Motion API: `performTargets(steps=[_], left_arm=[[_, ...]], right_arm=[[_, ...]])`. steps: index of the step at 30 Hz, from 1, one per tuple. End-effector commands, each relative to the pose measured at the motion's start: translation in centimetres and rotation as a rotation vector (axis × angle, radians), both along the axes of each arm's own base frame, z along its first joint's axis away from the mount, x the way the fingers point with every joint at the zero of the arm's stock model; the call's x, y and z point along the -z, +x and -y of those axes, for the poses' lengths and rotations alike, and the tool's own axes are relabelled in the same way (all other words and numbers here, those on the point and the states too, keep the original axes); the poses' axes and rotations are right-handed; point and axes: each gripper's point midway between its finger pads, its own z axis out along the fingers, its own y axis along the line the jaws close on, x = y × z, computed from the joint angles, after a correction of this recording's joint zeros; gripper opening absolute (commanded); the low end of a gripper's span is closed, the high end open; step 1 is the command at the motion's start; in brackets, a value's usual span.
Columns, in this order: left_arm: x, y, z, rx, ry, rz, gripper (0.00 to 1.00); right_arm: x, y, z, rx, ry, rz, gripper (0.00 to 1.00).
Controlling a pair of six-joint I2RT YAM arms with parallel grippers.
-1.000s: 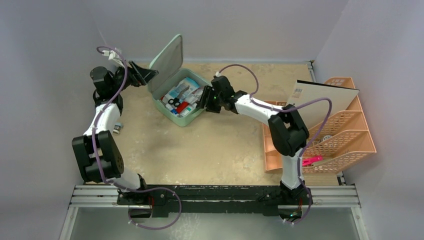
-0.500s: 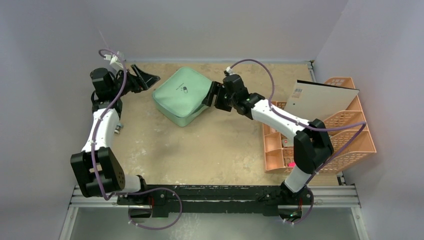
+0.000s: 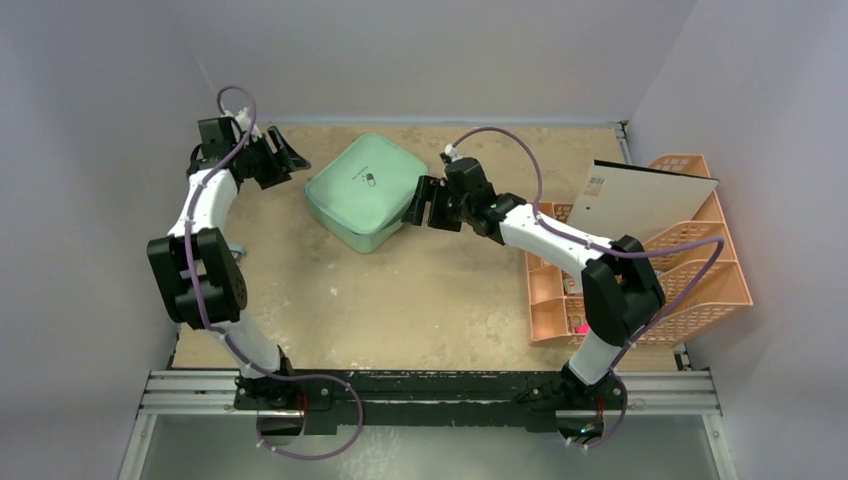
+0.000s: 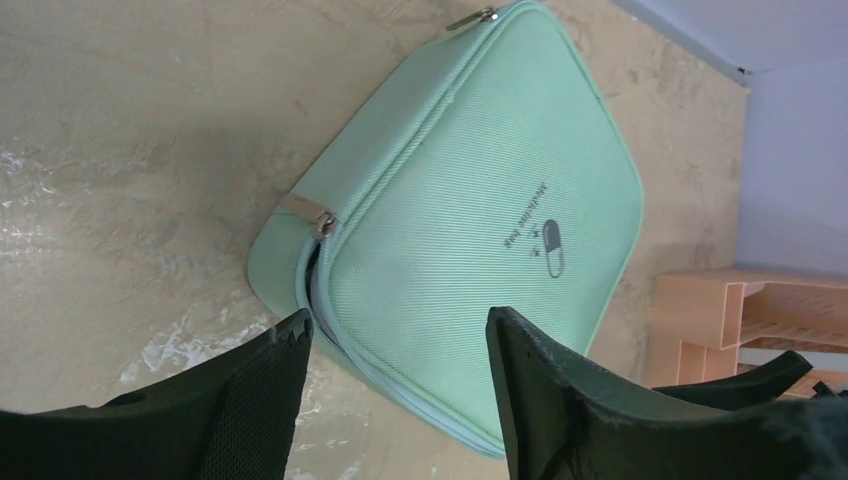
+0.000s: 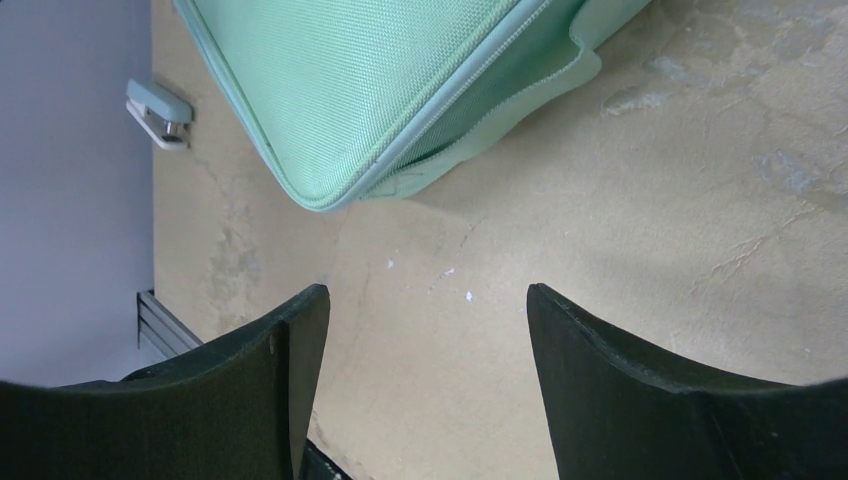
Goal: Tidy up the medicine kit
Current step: Close the medicine box at the center of the board, then adjust the medicine box at the center of the board.
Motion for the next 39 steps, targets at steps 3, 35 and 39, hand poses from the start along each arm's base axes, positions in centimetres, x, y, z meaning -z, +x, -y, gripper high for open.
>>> performTargets(steps=[3, 35, 39], left_arm=[[0.7, 1.0, 0.1, 0.06, 0.0, -0.021, 0.56], [7.8, 0.1, -0.6, 0.099, -0.071, -0.176, 0.33], [7.8, 0.4, -0.1, 0.132, -0.106, -0.178, 0.25]], right_arm=[[-0.2, -1.1, -0.2, -0.085, 0.003, 0.036, 0.74], [-0.2, -2.3, 0.0, -0.131, 0.024, 0.054, 0.71], [-0.5, -2.3, 0.0, -0.13, 0.025, 0.061, 0.71]])
